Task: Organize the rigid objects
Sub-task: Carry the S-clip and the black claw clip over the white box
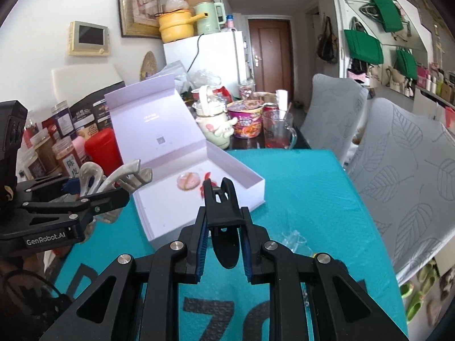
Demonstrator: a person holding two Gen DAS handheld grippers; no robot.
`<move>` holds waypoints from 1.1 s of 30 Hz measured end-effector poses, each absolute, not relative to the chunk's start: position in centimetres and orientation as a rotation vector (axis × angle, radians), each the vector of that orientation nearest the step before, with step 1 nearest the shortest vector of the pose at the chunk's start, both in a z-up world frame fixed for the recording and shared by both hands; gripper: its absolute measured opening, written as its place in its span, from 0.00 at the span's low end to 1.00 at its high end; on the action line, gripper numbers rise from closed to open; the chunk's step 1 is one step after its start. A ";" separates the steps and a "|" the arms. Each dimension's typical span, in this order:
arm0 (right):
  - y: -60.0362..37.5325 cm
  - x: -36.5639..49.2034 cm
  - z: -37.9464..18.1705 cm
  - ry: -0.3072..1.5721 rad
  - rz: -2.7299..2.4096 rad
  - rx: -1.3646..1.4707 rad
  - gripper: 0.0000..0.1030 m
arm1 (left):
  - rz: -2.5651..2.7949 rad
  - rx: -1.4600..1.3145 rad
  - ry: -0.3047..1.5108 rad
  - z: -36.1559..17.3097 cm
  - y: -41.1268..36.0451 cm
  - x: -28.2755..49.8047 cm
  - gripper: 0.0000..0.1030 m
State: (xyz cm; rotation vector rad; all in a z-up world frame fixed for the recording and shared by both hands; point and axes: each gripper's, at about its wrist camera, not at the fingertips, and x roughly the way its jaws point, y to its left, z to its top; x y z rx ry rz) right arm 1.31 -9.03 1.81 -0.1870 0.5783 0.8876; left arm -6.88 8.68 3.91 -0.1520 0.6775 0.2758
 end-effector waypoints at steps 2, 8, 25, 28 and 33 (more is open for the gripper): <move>-8.2 1.4 2.4 0.567 0.909 -0.199 0.20 | 0.287 -0.150 0.673 4.3 9.4 -6.7 0.52; -5.9 2.2 4.2 0.532 0.957 -0.220 0.20 | 0.325 -0.150 0.636 5.7 11.4 -5.5 0.52; 0.4 7.5 6.4 0.471 0.971 -0.222 0.20 | 0.348 -0.213 0.593 6.3 16.8 1.5 0.52; 1.7 8.7 6.2 0.471 0.962 -0.215 0.20 | 0.344 -0.235 0.600 6.0 17.7 2.8 0.52; 3.2 10.5 5.8 0.485 0.973 -0.202 0.20 | 0.371 -0.252 0.610 5.1 19.1 3.9 0.52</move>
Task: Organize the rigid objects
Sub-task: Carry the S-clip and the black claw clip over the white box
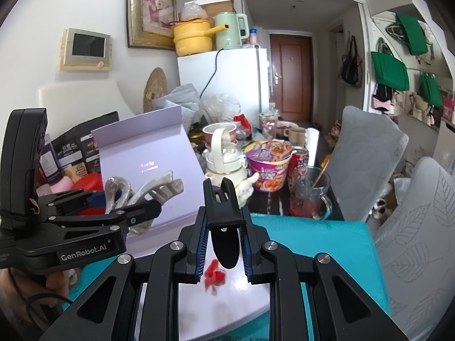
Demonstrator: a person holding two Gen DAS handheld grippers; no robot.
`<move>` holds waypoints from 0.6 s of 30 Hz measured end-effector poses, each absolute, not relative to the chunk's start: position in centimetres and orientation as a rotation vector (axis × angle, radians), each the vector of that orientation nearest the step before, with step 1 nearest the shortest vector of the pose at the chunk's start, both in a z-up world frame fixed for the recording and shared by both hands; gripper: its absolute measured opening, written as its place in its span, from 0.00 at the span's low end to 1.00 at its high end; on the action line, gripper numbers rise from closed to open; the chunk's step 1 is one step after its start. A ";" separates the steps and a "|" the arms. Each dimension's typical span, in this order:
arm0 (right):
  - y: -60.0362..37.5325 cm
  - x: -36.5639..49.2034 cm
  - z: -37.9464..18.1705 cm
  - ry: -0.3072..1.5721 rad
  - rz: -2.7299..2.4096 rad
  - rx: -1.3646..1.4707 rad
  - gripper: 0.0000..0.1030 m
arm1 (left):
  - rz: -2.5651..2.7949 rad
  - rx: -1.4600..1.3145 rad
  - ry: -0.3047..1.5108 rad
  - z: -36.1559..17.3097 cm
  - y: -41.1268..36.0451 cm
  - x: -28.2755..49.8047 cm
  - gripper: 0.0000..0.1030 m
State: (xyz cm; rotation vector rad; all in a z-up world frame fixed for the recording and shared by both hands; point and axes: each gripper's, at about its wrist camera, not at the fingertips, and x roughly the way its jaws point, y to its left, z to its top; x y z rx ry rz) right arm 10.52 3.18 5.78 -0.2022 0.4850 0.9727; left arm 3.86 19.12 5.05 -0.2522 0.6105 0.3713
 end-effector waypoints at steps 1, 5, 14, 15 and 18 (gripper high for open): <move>3.5 10.8 5.7 0.485 0.974 -0.209 0.20 | 0.379 -0.249 0.621 4.8 19.3 4.0 0.52; 4.4 11.6 4.8 0.510 1.005 -0.215 0.20 | 0.392 -0.251 0.656 3.6 20.3 4.7 0.52; 6.5 13.2 1.6 0.595 0.999 -0.277 0.20 | 0.376 -0.281 0.766 0.4 21.5 6.9 0.52; 6.7 13.4 1.3 0.604 0.997 -0.285 0.20 | 0.380 -0.281 0.776 0.0 21.6 7.1 0.52; 7.3 13.8 0.2 0.637 1.001 -0.315 0.20 | 0.390 -0.282 0.810 -1.0 21.9 7.6 0.52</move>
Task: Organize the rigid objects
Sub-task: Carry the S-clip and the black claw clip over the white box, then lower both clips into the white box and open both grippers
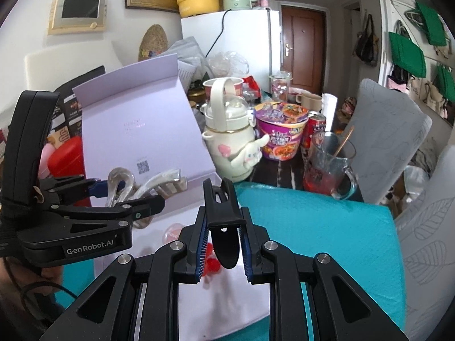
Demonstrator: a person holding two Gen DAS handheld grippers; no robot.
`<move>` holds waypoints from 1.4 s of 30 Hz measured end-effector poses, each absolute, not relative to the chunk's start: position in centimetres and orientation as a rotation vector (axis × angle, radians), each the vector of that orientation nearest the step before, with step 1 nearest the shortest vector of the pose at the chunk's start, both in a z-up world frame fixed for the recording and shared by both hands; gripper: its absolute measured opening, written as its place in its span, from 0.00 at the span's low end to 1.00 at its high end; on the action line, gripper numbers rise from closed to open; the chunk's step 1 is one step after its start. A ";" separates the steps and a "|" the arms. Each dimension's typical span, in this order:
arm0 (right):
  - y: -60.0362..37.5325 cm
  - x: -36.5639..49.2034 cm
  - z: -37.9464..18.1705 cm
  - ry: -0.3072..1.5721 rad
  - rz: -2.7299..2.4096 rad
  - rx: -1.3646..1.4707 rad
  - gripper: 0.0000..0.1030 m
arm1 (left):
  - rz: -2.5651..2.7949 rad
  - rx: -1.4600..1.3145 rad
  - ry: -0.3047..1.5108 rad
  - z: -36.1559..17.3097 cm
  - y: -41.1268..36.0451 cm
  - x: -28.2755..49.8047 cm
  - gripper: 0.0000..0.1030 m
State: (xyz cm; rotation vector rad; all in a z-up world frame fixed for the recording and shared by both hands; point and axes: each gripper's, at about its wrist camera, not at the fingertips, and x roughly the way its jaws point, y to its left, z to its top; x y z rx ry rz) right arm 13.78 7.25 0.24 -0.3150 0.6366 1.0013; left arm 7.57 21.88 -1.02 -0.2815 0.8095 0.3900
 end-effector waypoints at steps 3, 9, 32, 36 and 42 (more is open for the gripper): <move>7.8 14.1 -0.8 0.664 0.994 -0.343 0.20 | 0.392 -0.284 0.843 -2.0 22.2 8.1 0.52; 8.8 14.5 -2.7 0.715 0.995 -0.388 0.20 | 0.404 -0.302 0.901 -3.6 22.9 8.6 0.52; 10.0 14.2 -5.7 0.816 1.013 -0.499 0.29 | 0.428 -0.397 1.069 -7.6 24.4 9.1 0.62; 9.7 14.2 -5.1 0.781 0.987 -0.514 0.33 | 0.441 -0.369 1.042 -6.6 23.9 8.9 0.77; 9.2 14.3 -4.1 0.753 0.973 -0.500 0.36 | 0.436 -0.351 1.012 -5.1 23.1 8.8 0.77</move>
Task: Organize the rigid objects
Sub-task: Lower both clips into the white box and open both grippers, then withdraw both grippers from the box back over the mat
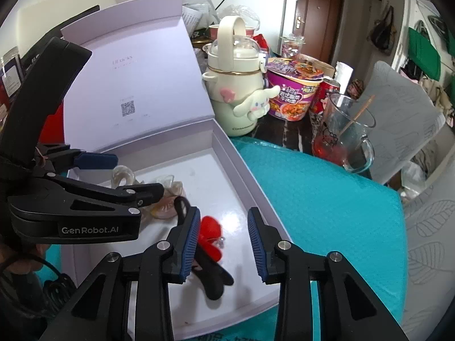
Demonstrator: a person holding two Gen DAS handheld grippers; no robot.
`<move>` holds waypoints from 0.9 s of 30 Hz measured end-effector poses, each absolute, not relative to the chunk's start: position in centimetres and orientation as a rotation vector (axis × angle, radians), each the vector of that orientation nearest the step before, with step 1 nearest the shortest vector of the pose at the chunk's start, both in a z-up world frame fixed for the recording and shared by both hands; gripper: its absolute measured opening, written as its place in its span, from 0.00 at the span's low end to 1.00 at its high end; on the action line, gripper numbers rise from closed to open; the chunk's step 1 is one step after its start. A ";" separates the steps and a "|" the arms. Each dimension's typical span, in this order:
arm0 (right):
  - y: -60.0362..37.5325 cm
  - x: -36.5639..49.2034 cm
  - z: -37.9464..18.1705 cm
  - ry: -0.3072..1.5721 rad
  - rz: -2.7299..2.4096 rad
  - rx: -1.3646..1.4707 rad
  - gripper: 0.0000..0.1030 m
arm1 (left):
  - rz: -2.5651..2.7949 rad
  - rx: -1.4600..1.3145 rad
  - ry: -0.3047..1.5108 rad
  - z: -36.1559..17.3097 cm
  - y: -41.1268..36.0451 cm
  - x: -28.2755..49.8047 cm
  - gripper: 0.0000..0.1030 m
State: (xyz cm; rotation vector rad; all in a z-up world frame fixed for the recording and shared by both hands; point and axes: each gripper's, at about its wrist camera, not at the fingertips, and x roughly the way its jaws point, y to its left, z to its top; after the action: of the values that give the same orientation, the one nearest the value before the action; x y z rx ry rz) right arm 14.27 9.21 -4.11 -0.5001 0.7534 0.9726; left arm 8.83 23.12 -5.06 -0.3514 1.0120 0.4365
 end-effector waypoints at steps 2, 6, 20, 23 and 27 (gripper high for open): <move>9.0 14.2 -3.6 0.742 0.973 -0.488 0.36 | 0.432 -0.350 0.996 -4.4 22.9 8.5 0.77; 8.5 14.0 -2.7 0.722 0.974 -0.470 0.36 | 0.441 -0.337 0.960 -2.8 22.5 7.9 0.77; 6.5 12.6 1.1 0.637 0.935 -0.408 0.58 | 0.447 -0.293 0.845 1.5 20.8 5.8 0.77; 5.7 12.2 1.9 0.611 0.919 -0.398 0.66 | 0.431 -0.282 0.824 2.2 20.5 5.5 0.77; 5.0 11.6 2.7 0.587 0.889 -0.396 0.71 | 0.437 -0.271 0.800 3.1 20.3 5.0 0.77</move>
State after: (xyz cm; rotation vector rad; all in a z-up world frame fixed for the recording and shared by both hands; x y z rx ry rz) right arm 11.60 4.97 2.70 -0.3961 0.5874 0.8894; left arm 4.96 20.31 3.07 -0.2710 0.8001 0.4366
